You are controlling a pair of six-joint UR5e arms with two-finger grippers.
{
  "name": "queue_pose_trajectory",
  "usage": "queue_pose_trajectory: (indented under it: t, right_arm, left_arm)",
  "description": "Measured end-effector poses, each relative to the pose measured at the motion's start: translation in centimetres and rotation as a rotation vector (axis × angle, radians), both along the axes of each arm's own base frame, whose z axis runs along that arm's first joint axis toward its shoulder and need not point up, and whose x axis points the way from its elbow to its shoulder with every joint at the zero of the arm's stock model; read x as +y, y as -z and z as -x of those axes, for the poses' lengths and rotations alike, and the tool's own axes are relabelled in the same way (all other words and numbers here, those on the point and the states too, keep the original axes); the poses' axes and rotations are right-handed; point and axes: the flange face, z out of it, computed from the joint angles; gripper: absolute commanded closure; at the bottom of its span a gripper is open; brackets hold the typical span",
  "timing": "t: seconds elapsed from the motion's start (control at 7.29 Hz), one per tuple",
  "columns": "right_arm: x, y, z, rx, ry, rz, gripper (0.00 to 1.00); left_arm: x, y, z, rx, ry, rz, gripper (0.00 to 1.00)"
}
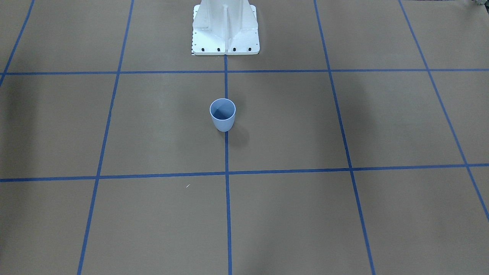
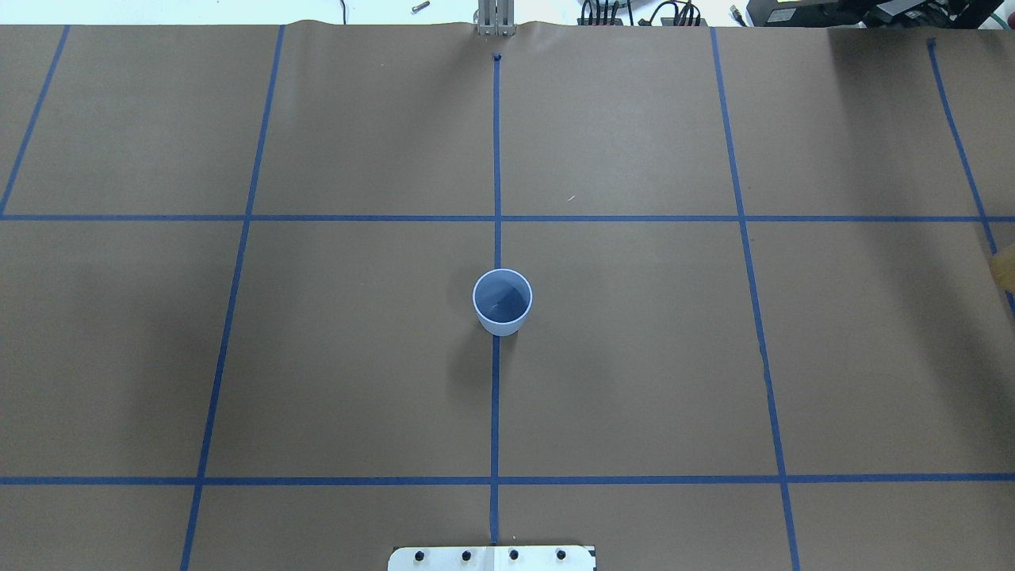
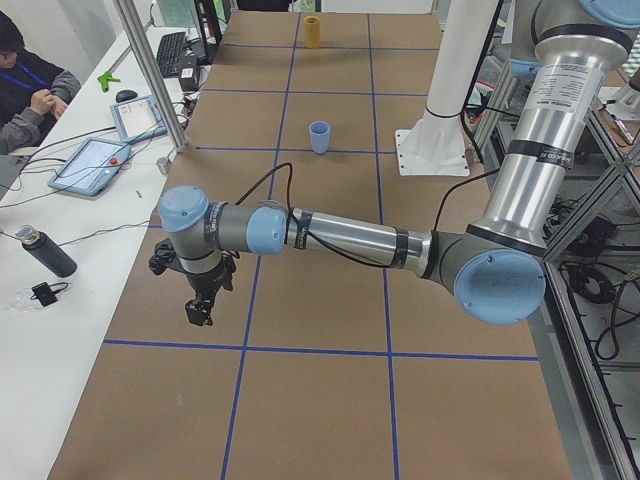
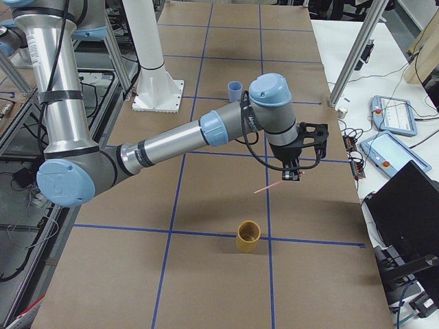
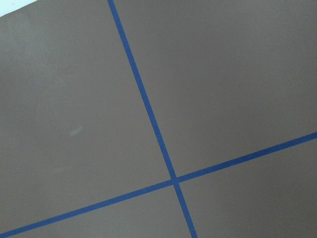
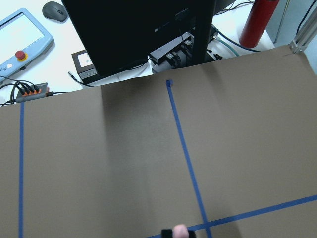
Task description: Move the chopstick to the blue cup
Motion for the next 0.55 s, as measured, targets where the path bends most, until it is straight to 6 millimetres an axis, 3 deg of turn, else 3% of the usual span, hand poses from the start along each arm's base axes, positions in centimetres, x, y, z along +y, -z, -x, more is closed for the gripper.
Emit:
queue_pose_trajectory:
  t: [0.27, 0.55]
  right_arm:
    - [-1.3, 7.7, 9.7, -0.11, -0.011, 0.032, 1.0]
    - [-1.3, 15.7, 20.7, -0.224, -0.062, 0.111, 1.0]
  left_arm:
    - [2.8, 0.0, 0.3, 0.004, 0.048, 0.024, 0.01]
    - [4.2, -0.5, 0.3, 0.014, 0.058, 0.041, 0.01]
